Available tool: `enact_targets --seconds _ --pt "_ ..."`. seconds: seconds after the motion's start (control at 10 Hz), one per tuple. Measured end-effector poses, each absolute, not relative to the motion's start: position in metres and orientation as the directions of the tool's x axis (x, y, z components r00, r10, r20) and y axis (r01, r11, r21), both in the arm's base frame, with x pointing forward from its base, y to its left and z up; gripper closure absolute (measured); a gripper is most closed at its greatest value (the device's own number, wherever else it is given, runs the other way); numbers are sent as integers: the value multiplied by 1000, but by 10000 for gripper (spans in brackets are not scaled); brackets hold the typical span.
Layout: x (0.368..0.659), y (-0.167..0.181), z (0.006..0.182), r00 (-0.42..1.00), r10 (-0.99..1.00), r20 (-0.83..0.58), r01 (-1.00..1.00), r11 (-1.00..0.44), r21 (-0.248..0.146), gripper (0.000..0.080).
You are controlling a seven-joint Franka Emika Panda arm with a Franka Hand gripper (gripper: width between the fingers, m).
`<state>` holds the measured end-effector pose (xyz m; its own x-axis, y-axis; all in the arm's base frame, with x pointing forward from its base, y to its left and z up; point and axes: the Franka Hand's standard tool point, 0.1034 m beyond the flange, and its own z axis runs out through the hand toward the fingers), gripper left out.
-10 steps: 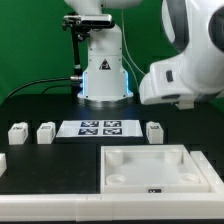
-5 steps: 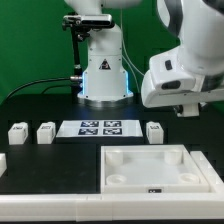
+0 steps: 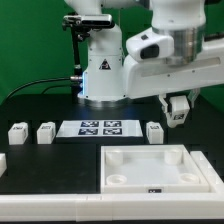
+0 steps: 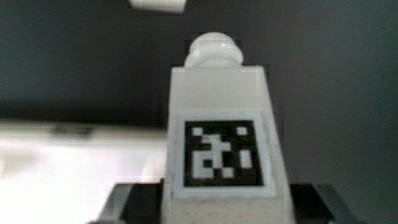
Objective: Assemble one leg
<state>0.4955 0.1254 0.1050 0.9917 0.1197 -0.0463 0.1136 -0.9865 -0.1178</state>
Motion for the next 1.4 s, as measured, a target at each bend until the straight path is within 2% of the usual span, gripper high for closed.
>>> enact_targets --seconds 0.2,0.4,0.6,0.9,1.3,1.4 --pt "511 123 117 986 123 117 135 -985 -104 508" --pt "512 118 116 936 102 338 136 -988 -77 508" --pt "517 111 114 930 130 344 161 -985 -62 508" --pt "565 104 115 915 136 380 171 -984 -58 508" --pt "599 109 111 903 138 407 178 -982 -61 508" --pt "603 109 109 896 167 411 205 -978 -50 508"
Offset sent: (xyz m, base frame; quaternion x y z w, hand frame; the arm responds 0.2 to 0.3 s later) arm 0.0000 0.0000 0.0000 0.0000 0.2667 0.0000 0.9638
